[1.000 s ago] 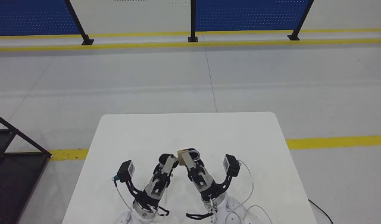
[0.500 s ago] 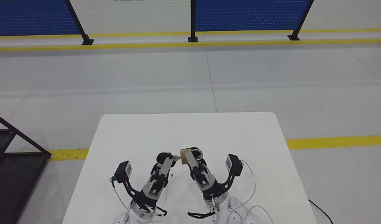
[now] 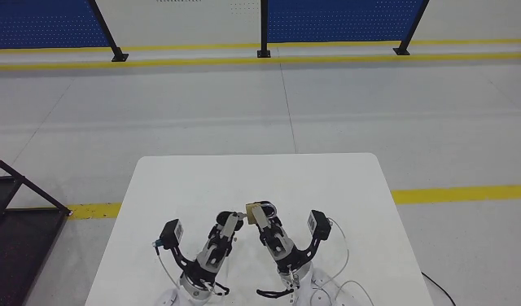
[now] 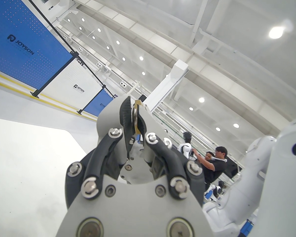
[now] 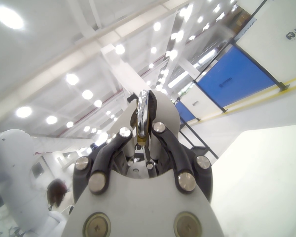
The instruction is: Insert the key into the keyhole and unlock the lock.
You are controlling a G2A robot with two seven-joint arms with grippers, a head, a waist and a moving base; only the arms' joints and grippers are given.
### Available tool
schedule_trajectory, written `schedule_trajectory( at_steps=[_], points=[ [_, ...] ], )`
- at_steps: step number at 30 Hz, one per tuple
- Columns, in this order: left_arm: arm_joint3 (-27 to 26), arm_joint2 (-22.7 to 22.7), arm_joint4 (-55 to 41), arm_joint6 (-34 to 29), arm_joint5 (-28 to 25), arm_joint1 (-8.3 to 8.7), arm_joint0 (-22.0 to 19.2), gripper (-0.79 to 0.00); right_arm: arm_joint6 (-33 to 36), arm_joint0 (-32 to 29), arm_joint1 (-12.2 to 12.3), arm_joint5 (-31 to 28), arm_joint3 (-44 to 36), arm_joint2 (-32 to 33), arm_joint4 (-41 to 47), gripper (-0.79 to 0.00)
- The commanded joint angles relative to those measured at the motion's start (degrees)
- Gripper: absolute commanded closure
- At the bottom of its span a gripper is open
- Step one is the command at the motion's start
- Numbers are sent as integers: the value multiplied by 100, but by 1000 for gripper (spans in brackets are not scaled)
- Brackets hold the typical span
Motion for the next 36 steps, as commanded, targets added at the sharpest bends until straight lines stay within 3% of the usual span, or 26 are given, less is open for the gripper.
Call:
schedule_trajectory(
  at_steps=[1,6,21,36],
  points=[
    [16,7,-8,-8,4,-1,-13,-65,15,1,-4,-13,9,2,9,0],
    [29,10,16,-29,-9,-2,-27,0,78,-5,-13,-18,17,4,16,0],
    [61,-34,570,150,8,-7,-32,0,279,-66,-21,-29,-44,40,26,0],
    [141,-112,1927,925,174,-24,-46,0,756,-212,41,5,-244,237,261,0]
  ],
)
